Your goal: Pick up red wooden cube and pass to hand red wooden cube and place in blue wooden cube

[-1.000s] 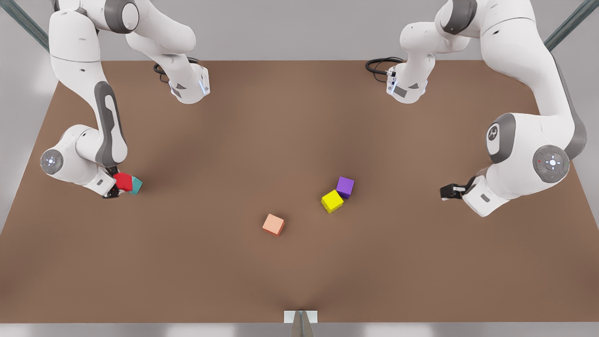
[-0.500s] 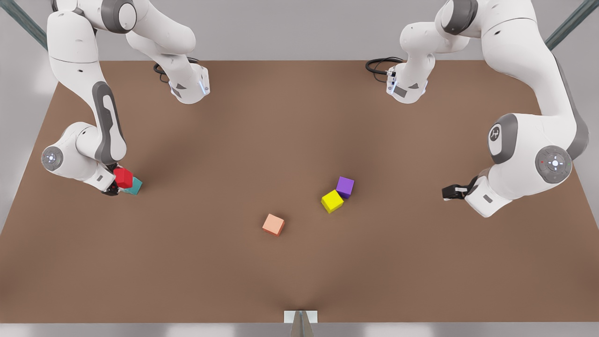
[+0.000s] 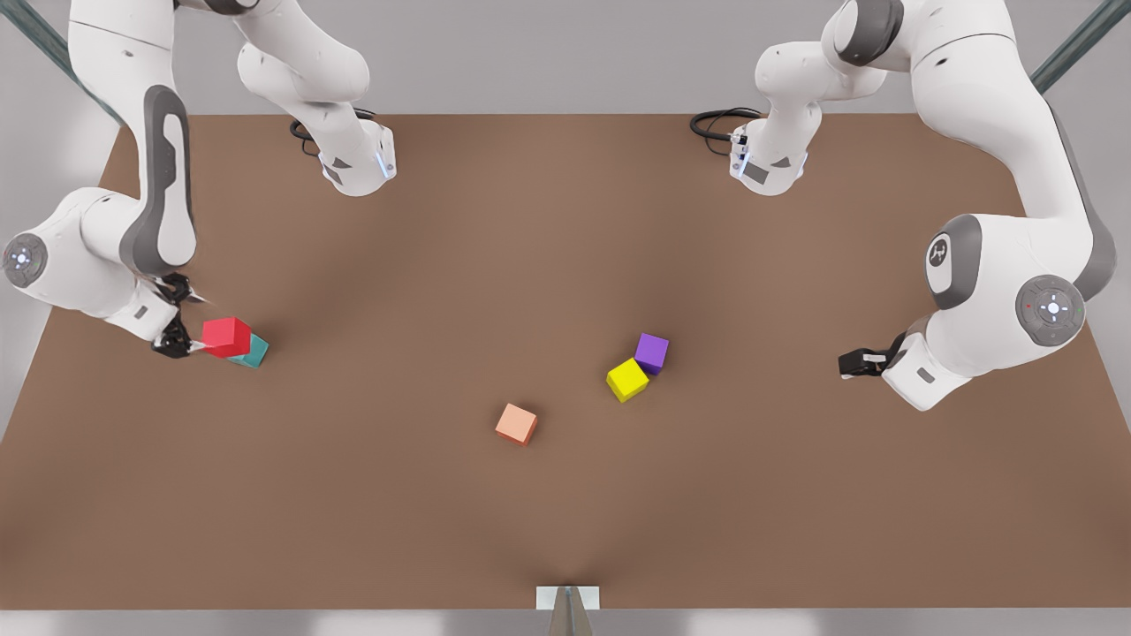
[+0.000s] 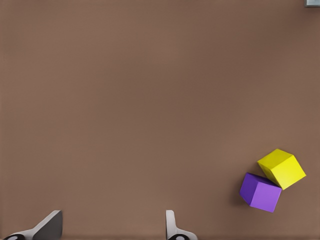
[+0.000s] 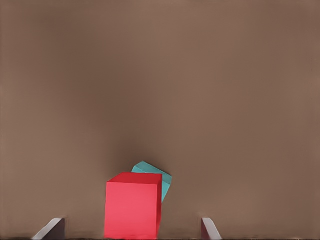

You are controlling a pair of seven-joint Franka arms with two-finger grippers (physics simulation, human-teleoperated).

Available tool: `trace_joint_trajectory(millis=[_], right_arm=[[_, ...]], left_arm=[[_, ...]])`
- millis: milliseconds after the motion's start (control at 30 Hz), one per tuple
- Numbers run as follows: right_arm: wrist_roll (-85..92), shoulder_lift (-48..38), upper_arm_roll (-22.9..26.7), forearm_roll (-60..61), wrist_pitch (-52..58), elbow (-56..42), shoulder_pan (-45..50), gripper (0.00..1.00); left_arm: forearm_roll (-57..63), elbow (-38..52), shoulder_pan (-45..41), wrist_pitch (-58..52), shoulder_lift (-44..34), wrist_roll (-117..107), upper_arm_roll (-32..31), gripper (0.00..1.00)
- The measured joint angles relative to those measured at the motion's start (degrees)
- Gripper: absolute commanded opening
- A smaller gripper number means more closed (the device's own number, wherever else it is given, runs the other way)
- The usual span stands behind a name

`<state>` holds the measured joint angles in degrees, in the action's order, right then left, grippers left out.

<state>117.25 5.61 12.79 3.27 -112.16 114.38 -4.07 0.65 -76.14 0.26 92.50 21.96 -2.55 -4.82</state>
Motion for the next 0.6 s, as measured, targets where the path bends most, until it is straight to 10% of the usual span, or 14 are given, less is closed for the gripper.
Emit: trace_joint_trajectory(millis=[200,600], right_arm=[[-29.8,17.0,-0.2,-0.2,13.4,-27.2,16.6,1.00],[-71.4,-2.5,-0.2,-4.4,27.2,-24.2,18.2,1.00]], left_arm=[[0.0,0.0,0.0,0.0,0.0,-0.1,0.0,1.00],[0.0,0.0,0.0,0.0,0.0,-0.2,0.0,1.00]])
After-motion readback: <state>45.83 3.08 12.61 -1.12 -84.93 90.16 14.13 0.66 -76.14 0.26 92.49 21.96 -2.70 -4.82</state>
